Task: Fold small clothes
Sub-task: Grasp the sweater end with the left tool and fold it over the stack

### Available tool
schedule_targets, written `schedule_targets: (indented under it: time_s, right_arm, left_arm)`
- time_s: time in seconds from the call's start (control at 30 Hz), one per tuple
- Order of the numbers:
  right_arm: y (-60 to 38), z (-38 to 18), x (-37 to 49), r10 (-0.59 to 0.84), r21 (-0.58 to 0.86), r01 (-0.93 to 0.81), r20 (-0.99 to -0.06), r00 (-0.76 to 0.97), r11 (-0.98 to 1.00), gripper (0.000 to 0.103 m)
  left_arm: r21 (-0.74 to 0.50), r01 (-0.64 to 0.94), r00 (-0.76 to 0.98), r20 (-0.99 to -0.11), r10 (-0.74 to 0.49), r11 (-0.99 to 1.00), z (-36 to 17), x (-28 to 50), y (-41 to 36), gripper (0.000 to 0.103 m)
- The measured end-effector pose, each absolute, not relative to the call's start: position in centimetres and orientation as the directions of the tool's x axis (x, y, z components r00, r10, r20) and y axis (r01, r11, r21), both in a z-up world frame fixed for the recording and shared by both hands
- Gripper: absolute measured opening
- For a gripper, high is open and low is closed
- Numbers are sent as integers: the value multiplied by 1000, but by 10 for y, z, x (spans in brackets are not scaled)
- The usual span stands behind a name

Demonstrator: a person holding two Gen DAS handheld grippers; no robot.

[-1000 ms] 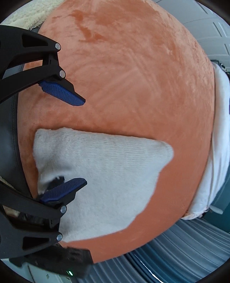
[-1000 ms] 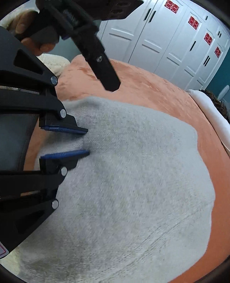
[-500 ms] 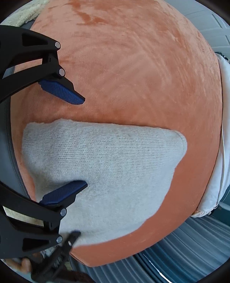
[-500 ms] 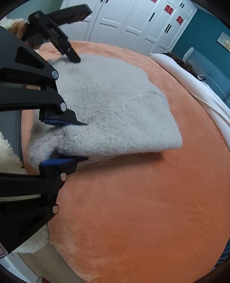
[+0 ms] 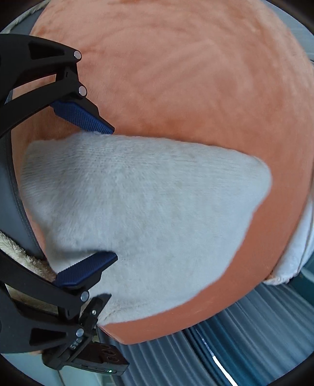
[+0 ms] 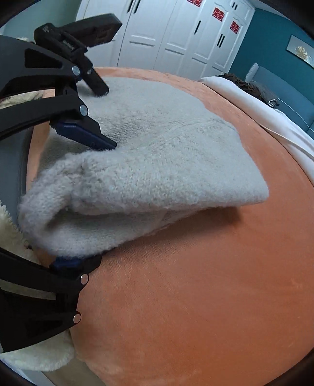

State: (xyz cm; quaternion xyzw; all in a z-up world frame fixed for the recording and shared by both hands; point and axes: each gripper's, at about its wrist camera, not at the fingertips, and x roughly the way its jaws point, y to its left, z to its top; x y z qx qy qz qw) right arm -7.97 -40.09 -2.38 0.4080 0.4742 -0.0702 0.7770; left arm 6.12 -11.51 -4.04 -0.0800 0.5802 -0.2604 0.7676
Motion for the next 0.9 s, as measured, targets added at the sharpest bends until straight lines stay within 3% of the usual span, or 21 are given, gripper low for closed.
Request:
schedule_targets:
  time_s: [0.07,0.17,0.2,0.33,0.43,0.9]
  right_arm:
    - [-399,-26,-77,286,579,487,-785,550,654,84]
    - [-393,-28,-69,281,574,477,-785,552,665,82]
    - [-390,-27,-66,279,573,477,-785,554,666,79]
    - [-378,-16,-57,273,577,483,-781,561,659,41]
    - [-374,5,-59,244,583,472,-762,600,662,33]
    - [-346,146,-107,104,578,350,-610,786,737,29]
  left_arm:
    - [-481,267,165,-831,-532,835,-52,67,-114,98]
    - [-503,239,168,-821,-546,831,-53,71,-115,95]
    - [-492,250,172,-825,-538,834,-49,71,-118,88]
    - [-390,358,211,-851,-480,848,-20,63,-133,65]
    - [-345,421,238,-850,-469,839,5,56,-140,55]
    - [-241,597,405,-732,-547,765,143,11,-151,52]
